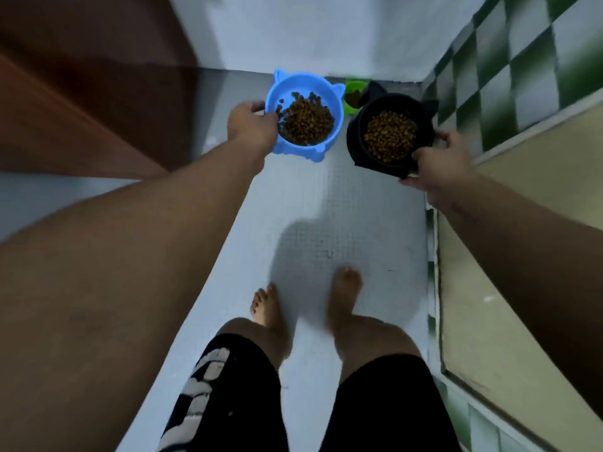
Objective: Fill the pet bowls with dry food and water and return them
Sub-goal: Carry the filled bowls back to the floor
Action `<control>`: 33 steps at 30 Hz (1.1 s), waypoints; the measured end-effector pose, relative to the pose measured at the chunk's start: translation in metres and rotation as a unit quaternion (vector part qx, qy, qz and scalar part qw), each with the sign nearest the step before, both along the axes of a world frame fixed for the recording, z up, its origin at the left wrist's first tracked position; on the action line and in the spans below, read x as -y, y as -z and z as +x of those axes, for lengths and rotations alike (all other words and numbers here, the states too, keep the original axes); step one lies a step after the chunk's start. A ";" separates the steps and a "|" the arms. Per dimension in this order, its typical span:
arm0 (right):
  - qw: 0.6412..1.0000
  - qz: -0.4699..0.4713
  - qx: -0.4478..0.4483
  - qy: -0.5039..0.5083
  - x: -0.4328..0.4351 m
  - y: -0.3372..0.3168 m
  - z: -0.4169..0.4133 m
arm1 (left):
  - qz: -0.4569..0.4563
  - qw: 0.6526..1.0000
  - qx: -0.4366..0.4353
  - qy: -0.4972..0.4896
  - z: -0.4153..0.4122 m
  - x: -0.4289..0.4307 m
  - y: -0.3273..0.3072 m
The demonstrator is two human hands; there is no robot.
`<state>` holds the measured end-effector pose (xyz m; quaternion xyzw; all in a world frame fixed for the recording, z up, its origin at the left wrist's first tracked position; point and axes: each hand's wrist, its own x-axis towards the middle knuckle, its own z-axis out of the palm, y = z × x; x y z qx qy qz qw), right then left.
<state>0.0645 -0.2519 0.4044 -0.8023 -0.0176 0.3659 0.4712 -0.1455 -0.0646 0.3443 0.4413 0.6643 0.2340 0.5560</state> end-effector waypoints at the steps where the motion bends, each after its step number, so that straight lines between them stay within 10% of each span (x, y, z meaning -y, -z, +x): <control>1: 1.000 -0.006 0.002 -0.008 -0.013 0.024 0.008 | 0.000 1.000 0.010 -0.011 0.010 -0.006 0.018; 17: 0.998 -0.025 0.021 -0.054 -0.173 0.392 0.140 | 0.067 0.995 -0.042 -0.057 0.123 -0.122 0.391; 33: 0.993 -0.085 0.079 -0.024 -0.179 0.538 0.199 | 0.057 0.994 -0.040 -0.084 0.156 -0.142 0.482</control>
